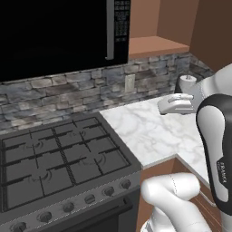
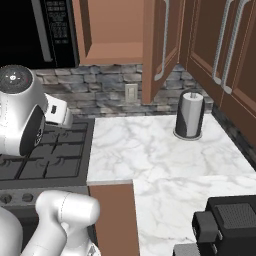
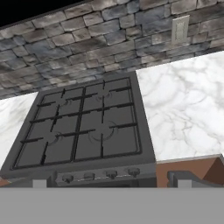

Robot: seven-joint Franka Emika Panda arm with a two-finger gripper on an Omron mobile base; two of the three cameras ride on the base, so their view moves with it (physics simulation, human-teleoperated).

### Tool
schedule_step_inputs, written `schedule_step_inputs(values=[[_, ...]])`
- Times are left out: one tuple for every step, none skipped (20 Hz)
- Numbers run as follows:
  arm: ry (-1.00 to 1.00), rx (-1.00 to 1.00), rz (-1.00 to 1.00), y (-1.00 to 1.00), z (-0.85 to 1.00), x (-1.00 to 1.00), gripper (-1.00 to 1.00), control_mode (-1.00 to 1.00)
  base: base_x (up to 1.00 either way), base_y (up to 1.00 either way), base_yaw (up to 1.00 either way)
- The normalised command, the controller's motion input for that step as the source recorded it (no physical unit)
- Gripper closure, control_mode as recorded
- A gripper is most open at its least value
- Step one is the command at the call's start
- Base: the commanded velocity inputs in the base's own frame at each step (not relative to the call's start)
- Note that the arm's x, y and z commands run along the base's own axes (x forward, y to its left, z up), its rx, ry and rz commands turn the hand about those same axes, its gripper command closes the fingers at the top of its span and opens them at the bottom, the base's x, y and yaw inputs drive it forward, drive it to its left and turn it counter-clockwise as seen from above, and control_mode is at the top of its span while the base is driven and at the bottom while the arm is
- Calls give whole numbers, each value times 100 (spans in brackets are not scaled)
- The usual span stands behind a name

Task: Close all open cabinet doors.

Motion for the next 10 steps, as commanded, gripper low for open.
schedule_step_inputs(values=[[0,0,0,0,0,0,-100,100,0,0,0],[0,0,0,0,0,0,-100,100,0,0,0],[0,0,0,0,0,0,-100,100,0,0,0],[0,0,0,0,0,0,-100,100,0,0,0],[0,0,0,0,0,0,-100,100,0,0,0],[0,0,0,0,0,0,-100,-100,0,0,0],[0,0,0,0,0,0,-100,-100,0,0,0],[0,0,0,0,0,0,-100,-100,0,0,0],[0,0,0,0,0,0,-100,-100,0,0,0],[0,0,0,0,0,0,-100,-100,0,0,0]])
